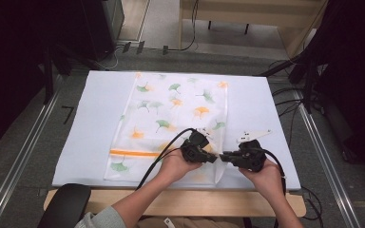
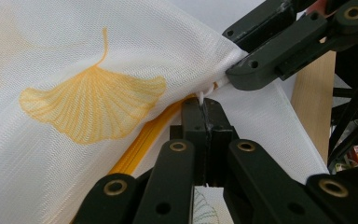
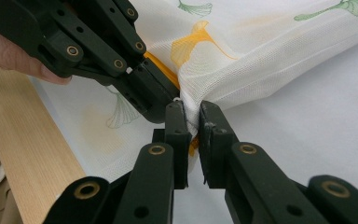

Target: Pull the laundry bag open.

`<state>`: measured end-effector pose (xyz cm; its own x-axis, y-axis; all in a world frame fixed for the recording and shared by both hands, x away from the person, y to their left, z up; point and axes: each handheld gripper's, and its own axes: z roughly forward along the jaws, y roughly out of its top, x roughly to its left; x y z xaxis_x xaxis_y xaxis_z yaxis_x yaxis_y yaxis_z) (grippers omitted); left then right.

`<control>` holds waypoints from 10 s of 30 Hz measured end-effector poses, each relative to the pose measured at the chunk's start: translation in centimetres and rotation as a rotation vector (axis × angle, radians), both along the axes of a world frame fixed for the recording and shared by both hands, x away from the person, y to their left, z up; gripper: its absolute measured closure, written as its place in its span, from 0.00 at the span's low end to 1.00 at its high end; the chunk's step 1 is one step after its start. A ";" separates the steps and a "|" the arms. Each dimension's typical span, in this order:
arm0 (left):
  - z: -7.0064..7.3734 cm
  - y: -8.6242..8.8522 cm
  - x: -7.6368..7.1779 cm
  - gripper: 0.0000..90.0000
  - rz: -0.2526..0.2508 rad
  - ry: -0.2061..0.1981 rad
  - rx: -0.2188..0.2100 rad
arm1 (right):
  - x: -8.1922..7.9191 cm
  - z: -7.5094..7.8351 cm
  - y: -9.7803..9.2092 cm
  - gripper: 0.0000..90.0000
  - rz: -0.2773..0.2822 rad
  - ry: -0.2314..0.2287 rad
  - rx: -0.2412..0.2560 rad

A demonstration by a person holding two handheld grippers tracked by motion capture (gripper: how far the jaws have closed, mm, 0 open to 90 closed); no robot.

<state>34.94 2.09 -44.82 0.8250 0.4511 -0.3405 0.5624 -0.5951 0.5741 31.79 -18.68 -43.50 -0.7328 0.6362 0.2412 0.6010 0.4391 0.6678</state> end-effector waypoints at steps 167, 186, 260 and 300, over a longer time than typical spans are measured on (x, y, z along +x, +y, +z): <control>0.7 12.4 0.9 1.00 0.209 0.073 0.038 | 0.9 -0.2 -2.0 0.94 -0.046 0.055 -0.013; 0.9 12.8 0.7 1.00 0.219 0.073 0.037 | 1.2 -0.3 -1.7 0.94 -0.032 0.059 -0.018; 1.8 20.2 -0.3 1.00 0.271 0.096 0.043 | 1.3 -0.4 -1.6 0.94 -0.032 0.071 -0.032; 2.0 22.2 -0.5 1.00 0.309 0.098 0.047 | 1.4 -0.4 -1.8 0.94 -0.031 0.071 -0.036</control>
<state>34.44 24.28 -42.85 0.6106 0.6923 -0.3847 0.7720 -0.4118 0.4842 33.18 -20.44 -43.93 -0.6946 0.6673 0.2688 0.6600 0.4425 0.6071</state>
